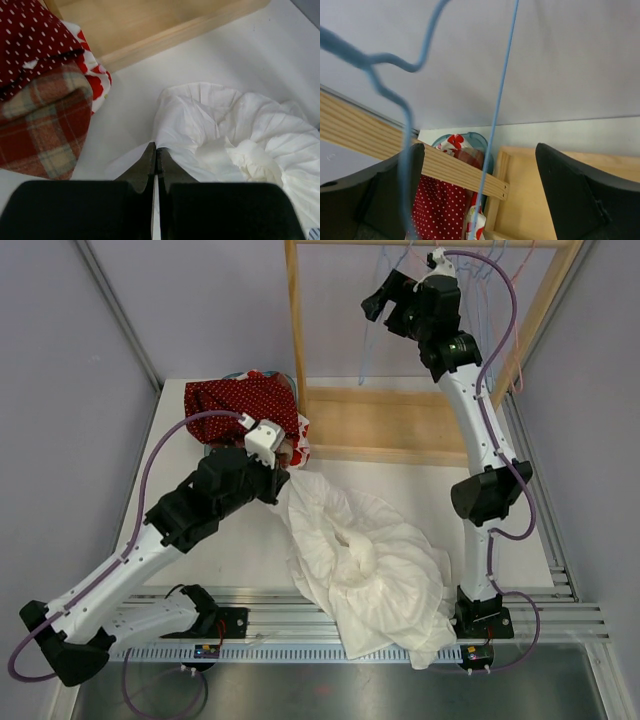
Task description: Remove the skirt from the hanger
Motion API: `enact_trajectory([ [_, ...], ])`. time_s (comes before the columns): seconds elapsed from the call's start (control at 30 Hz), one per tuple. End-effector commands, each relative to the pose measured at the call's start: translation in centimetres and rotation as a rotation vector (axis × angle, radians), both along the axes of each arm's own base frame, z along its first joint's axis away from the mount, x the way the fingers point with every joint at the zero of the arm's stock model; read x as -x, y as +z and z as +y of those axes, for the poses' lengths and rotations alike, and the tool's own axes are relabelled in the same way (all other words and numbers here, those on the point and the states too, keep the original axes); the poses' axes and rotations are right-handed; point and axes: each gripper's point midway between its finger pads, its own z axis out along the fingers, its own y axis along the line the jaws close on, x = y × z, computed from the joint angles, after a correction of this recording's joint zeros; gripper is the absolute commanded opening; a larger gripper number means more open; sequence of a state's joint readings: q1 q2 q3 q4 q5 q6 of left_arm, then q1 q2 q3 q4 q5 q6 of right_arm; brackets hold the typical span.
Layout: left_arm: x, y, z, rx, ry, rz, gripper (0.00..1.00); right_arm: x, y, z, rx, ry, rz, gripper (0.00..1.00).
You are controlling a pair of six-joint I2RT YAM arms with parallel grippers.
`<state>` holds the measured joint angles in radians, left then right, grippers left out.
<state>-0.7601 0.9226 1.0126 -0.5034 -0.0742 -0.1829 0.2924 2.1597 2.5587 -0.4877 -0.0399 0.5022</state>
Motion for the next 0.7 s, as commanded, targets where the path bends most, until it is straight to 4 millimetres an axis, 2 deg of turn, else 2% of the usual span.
enact_trajectory([
  [0.0,-2.8,7.4,0.8,0.021,0.090,-0.182,0.00,3.4,2.8,-0.8,0.000,0.015,-0.032,1.00],
  [0.03,-3.8,9.9,1.5,0.023,0.119,-0.231,0.00,4.0,3.3,-1.0,0.000,0.017,-0.040,0.99],
  [0.07,-4.5,11.1,1.9,0.023,0.132,-0.249,0.00,5.3,3.5,-1.3,0.000,0.020,-0.039,1.00],
  [0.1,-5.7,11.0,1.8,0.000,0.144,-0.234,0.00,5.9,4.3,-1.5,-0.006,0.020,-0.059,0.99],
  [0.13,-6.8,13.8,3.1,0.026,0.182,-0.277,0.00,6.6,4.6,-1.6,-0.009,0.024,-0.065,1.00],
  [0.17,-7.6,14.9,3.6,0.034,0.206,-0.291,0.00,8.1,5.2,-2.0,-0.011,0.029,-0.076,0.99],
  [0.2,-9.1,14.9,3.8,0.015,0.226,-0.288,0.00,8.9,5.7,-2.2,-0.015,0.033,-0.089,0.99],
  [0.23,-10.4,16.3,5.5,0.018,0.284,-0.314,0.00,9.7,6.2,-2.3,-0.019,0.041,-0.097,1.00],
  [0.27,-11.2,18.6,6.4,0.037,0.320,-0.355,0.00,10.2,5.1,-2.2,-0.014,0.047,-0.073,0.99],
  [0.3,-13.3,19.0,7.7,0.019,0.372,-0.362,0.00,12.1,6.8,-2.7,-0.032,0.053,-0.107,1.00],
  [0.33,-14.4,19.7,8.4,0.016,0.400,-0.372,0.00,13.1,7.1,-2.9,-0.035,0.059,-0.114,0.99],
  [0.37,-14.8,23.1,9.4,0.049,0.430,-0.433,0.00,14.9,7.0,-3.3,-0.040,0.063,-0.114,1.00],
  [0.4,-15.9,24.2,10.8,0.051,0.478,-0.454,0.00,15.7,7.3,-3.4,-0.053,0.069,-0.132,0.99],
  [0.43,-18.2,23.8,11.3,0.037,0.517,-0.447,0.00,16.2,5.2,-3.2,-0.054,0.086,-0.091,0.99],
  [0.47,-18.0,28.2,12.3,0.088,0.542,-0.541,0.00,18.5,7.1,-3.6,-0.077,0.102,-0.152,1.00],
  [0.5,-19.0,29.3,13.9,0.107,0.584,-0.563,0.00,19.4,7.1,-3.6,-0.083,0.116,-0.162,1.00],
  [0.53,-20.8,29.8,13.9,0.128,0.580,-0.571,0.00,20.5,7.0,-3.4,-0.098,0.145,-0.166,0.99],
  [0.57,-21.4,31.0,14.3,0.156,0.584,-0.598,0.00,22.0,6.0,-3.5,-0.103,0.165,-0.163,0.99],
  [0.6,-20.8,35.0,15.4,0.233,0.606,-0.701,0.00,23.0,6.5,-3.4,-0.113,0.189,-0.205,0.99],
  [0.63,-20.9,36.4,15.3,0.264,0.586,-0.742,0.00,24.1,6.3,-2.9,-0.126,0.235,-0.214,0.99],
  [0.67,-23.0,35.9,15.0,0.269,0.577,-0.744,0.00,25.5,5.8,-2.9,-0.137,0.258,-0.240,0.99],
])
